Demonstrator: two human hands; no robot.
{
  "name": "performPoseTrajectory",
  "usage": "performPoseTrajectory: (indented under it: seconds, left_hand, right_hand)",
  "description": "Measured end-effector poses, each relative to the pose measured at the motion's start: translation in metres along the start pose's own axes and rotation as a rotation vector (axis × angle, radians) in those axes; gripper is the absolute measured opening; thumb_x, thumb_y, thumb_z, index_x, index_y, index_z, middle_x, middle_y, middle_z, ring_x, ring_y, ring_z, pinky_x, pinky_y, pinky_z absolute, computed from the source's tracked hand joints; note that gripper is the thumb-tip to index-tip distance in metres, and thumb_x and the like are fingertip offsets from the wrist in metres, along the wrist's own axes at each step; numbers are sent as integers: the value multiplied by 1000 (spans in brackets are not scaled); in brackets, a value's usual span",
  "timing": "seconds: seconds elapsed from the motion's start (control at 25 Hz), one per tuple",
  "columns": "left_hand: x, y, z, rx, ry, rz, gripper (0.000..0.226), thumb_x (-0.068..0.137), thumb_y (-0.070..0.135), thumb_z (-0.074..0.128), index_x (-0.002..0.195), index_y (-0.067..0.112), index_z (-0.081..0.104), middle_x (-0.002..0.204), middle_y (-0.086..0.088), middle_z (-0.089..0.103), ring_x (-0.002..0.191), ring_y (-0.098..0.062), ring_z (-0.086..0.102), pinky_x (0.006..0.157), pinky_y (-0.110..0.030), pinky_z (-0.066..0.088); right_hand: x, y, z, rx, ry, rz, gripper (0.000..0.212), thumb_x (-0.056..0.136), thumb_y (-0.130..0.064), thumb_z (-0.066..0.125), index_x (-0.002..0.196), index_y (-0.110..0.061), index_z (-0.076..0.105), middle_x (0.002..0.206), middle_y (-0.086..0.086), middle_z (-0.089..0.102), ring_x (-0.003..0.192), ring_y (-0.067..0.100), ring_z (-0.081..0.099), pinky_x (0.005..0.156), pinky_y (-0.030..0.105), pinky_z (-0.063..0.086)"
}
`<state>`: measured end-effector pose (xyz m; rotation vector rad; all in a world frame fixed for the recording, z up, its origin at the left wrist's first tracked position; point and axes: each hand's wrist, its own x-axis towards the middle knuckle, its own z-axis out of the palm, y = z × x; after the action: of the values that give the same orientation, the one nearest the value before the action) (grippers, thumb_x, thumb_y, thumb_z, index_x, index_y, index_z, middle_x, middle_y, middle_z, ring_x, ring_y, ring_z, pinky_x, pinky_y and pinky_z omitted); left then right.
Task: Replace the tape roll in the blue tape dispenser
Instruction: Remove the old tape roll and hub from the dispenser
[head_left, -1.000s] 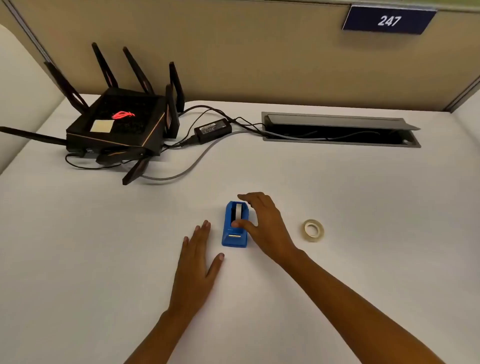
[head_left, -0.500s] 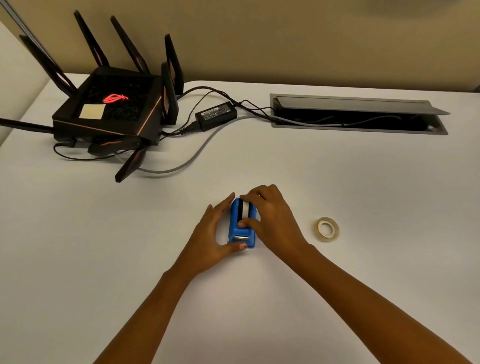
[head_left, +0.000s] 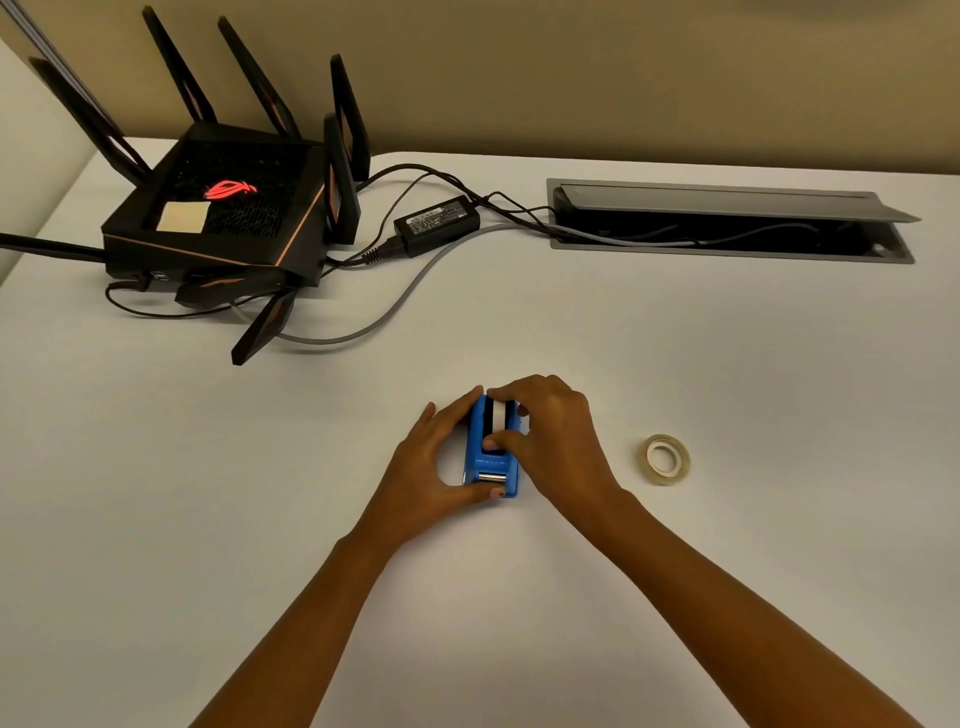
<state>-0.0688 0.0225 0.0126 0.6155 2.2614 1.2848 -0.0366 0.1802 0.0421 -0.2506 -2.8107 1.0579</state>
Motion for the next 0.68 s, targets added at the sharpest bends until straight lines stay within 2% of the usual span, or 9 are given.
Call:
performPoseTrajectory:
  seconds: [0.2,0.4,0.52,0.68]
  left_hand:
    - [1,-1,2,10,-1,-16,89,68,33,76,139,23,24,146,3,37,138,-16,28,118,-37,15]
    - [1,-2,2,26,-7,-25,89,67,33,76,139,24,24,146,4,35,138,-15,27,118,-34,14]
    - [0,3,1,24,-6,28,86,67,34,75,135,34,22,139,18,35,132,-6,35,117,-27,11]
    - [-3,15,-6,-14,-86,2,89,67,29,76,133,39,17,135,27,29,128,4,31,118,-33,13]
  right_hand:
    - [-2,0,2,21,47,-9,36,69,-11,79,102,-10,67,98,10,70,87,19,57,73,9,31]
    - [-9,-12,-7,56,103,-40,35,69,-5,79,102,-7,68,100,12,70,91,26,61,77,27,47]
    - [-11,-22,-17,91,170,-53,37,67,-6,80,103,-7,69,100,10,71,86,18,58,72,23,43]
    - [-21,-28,-27,126,185,-16,39,68,-13,81,105,-9,68,101,7,69,85,8,49,74,19,40]
